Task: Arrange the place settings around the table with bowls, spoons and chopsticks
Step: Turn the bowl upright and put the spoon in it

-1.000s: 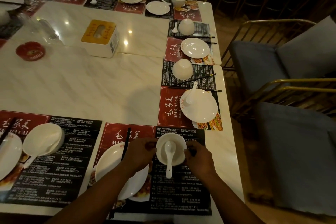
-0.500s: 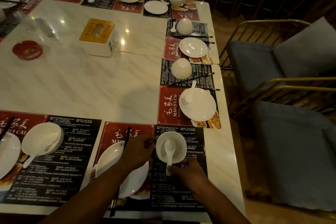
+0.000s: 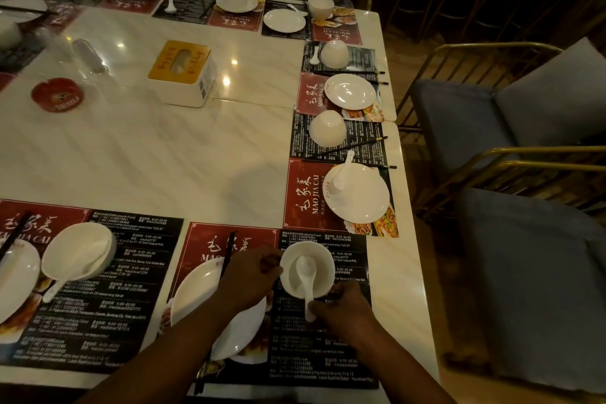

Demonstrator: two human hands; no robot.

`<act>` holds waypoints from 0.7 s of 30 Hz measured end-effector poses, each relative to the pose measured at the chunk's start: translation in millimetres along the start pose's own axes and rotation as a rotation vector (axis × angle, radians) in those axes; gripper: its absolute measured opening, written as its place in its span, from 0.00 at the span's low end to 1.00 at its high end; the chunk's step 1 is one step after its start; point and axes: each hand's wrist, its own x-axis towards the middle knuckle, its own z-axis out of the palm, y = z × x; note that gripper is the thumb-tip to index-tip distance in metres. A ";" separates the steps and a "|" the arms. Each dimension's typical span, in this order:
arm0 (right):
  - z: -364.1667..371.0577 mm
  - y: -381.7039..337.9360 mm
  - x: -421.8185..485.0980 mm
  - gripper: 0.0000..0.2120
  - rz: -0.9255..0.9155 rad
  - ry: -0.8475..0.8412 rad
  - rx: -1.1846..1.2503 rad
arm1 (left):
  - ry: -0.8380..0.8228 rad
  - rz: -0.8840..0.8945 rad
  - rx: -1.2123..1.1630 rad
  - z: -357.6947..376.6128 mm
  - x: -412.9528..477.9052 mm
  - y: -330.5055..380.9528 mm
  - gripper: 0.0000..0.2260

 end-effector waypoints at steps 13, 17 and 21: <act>-27.8 3.0 29.1 0.22 -0.322 -0.056 -0.224 | 0.052 -0.124 -0.045 14.2 -8.4 7.8 0.15; -33.8 1.8 35.1 0.23 -0.352 -0.104 -0.270 | 0.124 -0.148 -0.114 20.5 -14.9 11.3 0.14; -37.6 5.5 39.1 0.25 -0.371 -0.122 -0.269 | 0.159 -0.177 -0.128 22.8 -15.1 11.0 0.14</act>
